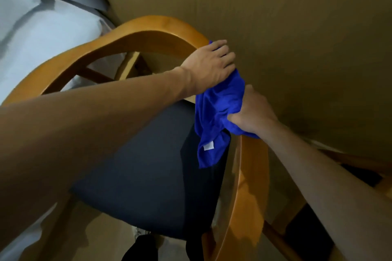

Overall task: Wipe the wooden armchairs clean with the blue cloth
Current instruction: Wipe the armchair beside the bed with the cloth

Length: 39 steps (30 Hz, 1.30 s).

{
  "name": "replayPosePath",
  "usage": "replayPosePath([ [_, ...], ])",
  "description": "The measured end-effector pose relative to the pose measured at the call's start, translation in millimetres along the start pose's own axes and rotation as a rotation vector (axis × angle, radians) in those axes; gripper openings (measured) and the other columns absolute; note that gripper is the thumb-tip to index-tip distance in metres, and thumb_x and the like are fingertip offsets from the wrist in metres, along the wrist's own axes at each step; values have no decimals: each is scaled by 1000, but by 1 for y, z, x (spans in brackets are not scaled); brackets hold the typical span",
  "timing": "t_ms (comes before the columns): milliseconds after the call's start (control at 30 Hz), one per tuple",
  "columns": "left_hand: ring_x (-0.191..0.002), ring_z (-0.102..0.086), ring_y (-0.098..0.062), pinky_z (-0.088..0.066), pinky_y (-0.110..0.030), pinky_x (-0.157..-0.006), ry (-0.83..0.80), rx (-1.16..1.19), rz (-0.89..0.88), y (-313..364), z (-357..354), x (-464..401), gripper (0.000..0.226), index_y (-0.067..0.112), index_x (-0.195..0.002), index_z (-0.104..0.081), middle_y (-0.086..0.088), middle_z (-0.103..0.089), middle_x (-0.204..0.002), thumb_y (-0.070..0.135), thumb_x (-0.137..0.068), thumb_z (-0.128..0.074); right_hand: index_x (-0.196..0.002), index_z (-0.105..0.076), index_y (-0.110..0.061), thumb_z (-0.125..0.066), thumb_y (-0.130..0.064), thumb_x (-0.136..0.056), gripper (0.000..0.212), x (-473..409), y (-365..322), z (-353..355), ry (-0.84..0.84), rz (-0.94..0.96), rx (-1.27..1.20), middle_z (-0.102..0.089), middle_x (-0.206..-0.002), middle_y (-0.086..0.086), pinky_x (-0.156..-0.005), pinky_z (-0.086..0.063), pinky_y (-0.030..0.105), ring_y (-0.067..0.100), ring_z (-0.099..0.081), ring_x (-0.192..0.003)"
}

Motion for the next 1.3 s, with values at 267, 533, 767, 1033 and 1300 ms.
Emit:
replayPosePath([
  [267,-114,-48,-38,-31,-45,-108,-27,184,458,-126,-24,74,45,3,-127,-48,-21,-51,-123,13,-85,-61,-126,-40,-11,-73,-14,-85,53,-47,-115,48,146,246,139,-52,-124,15,-78,-42,37,36,-55,-111],
  [533,-114,-53,-32,-41,-40,-92,-285,352,818,-159,-96,209,30,9,-123,-54,-14,-57,-122,12,-93,-50,-145,-22,-17,-68,-8,-83,78,-81,-271,17,55,484,679,-29,-141,20,-105,-33,53,42,-35,-128],
  [767,-114,-50,-33,-41,-39,-89,-343,333,957,-148,-114,297,29,3,-121,-53,-17,-57,-123,11,-94,-46,-143,-28,-11,-62,-16,-86,67,-74,-350,-58,118,648,865,-36,-140,22,-111,-25,53,42,-36,-129],
  [1033,-115,-49,-27,-40,-35,-95,-327,442,1059,-92,-121,409,47,6,-130,-46,-10,-52,-131,41,-98,-43,-155,7,-4,-56,-13,-91,91,1,-420,-155,98,939,836,2,-162,23,-122,-2,47,38,1,-150],
  [1300,-120,-54,-34,-47,-40,-95,-397,562,1287,-24,-97,497,49,-1,-131,-53,-17,-54,-137,23,-89,-58,-150,24,-5,-46,-14,-97,88,84,-433,-223,27,1134,900,29,-156,23,-122,5,48,37,25,-146],
])
Point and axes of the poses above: each hand's wrist, its own x-axis away from the middle knuckle, its own z-axis out of the back of the hand, y = z × x, the point moved 6 cm from there along -x, towards the middle knuckle
